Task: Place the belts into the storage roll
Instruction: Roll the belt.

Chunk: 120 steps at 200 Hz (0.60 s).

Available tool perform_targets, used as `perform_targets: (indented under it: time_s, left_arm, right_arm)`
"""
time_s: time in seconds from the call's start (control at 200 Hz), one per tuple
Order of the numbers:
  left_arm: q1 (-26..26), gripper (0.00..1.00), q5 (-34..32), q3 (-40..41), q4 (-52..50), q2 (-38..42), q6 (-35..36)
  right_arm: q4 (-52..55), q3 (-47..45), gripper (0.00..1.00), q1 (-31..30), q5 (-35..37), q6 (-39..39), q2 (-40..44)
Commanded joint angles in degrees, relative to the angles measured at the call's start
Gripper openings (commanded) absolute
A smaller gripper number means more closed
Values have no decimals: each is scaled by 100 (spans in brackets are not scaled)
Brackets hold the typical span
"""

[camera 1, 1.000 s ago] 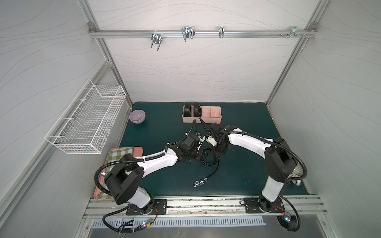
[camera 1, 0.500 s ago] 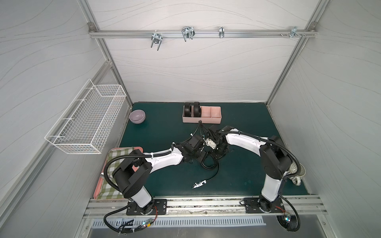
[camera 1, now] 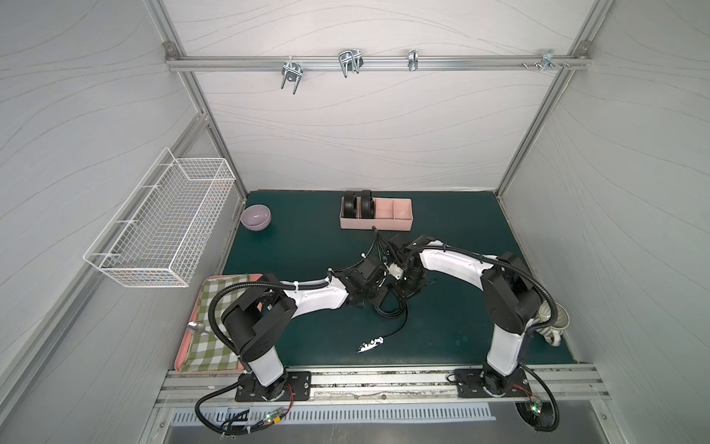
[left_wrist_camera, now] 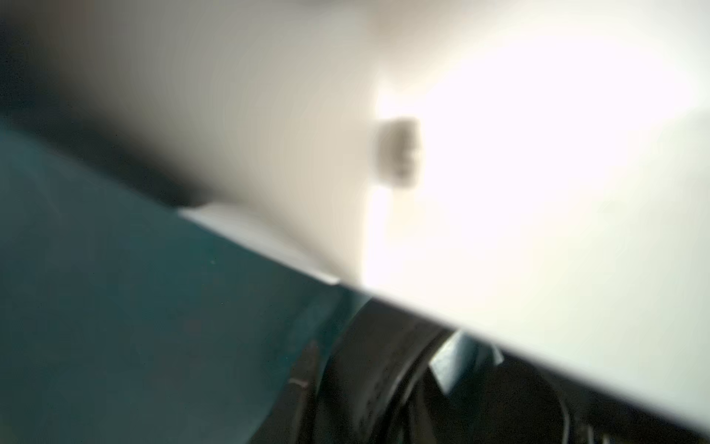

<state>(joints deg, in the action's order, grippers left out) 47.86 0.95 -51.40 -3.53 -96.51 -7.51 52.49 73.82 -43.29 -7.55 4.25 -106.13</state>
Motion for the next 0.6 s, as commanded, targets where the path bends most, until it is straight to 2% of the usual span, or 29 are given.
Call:
perform_targets:
  time_s: [0.0,0.22,0.325,0.475,0.595]
  left_arm:
    - [13,18,-51,-155,194,-74,62]
    - [24,10,-242,45,287,-85,17]
    - [22,9,-435,112,345,-122,13]
    - [22,9,-903,84,278,-228,-99]
    - [30,9,-1331,51,195,-288,-316]
  right_arm:
    - [141,-38,0,22,-254,-43,-69]
    - [155,96,1,83,-95,256,-225]
    - [160,165,13,136,34,549,-287]
    - [145,187,29,328,-157,979,-322]
    - [138,194,36,442,-361,1262,-286]
